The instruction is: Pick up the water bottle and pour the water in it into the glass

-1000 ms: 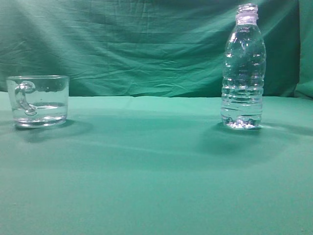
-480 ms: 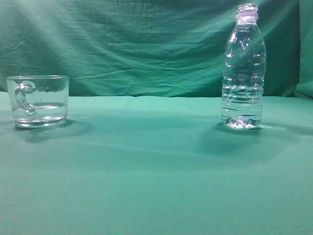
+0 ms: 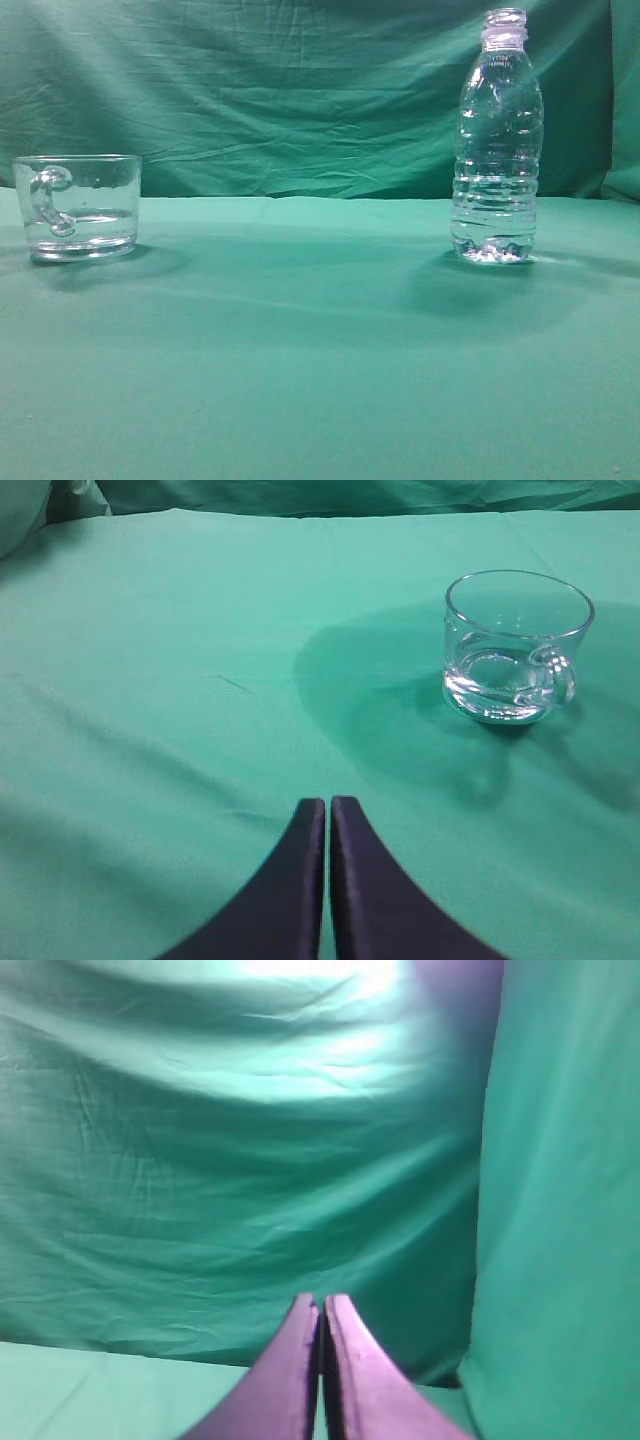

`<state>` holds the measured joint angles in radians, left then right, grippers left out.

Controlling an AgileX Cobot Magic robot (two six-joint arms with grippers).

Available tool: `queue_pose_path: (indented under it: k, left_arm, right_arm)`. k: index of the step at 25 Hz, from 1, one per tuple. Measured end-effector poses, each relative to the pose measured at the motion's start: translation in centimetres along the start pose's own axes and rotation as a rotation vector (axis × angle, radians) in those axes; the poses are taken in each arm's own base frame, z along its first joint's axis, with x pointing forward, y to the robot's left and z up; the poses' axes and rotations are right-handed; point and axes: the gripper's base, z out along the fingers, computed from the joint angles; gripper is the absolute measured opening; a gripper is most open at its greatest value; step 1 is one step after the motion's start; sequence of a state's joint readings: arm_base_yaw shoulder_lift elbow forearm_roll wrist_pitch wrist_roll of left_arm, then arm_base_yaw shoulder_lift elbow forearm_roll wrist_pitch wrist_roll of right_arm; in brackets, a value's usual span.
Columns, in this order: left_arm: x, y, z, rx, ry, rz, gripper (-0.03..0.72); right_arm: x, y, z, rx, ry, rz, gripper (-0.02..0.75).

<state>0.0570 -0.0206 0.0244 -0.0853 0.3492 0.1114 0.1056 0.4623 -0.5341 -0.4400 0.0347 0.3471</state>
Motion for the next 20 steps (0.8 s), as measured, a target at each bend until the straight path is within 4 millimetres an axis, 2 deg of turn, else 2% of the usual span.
queue_pose_path:
  k: [4, 8, 12, 17, 20]
  left_arm:
    - [0.0, 0.0, 0.0, 0.0, 0.0, 0.0, 0.0]
    - [0.0, 0.0, 0.0, 0.0, 0.0, 0.0, 0.0]
    - [0.0, 0.0, 0.0, 0.0, 0.0, 0.0, 0.0]
    - [0.0, 0.0, 0.0, 0.0, 0.0, 0.0, 0.0]
    - [0.0, 0.0, 0.0, 0.0, 0.0, 0.0, 0.0]
  right_arm:
    - [3.1, 0.3, -2.2, -0.005, 0.025, -0.047, 0.0]
    - [7.4, 0.6, -4.0, -0.012, 0.151, -0.022, 0.0]
    - [10.8, 0.8, -5.5, -0.016, 0.274, -0.01, 0.0]
    - [13.0, 1.0, -6.3, -0.018, 0.312, -0.011, 0.0]
    - [14.9, 1.2, -6.7, -0.021, 0.33, -0.004, 0.0]
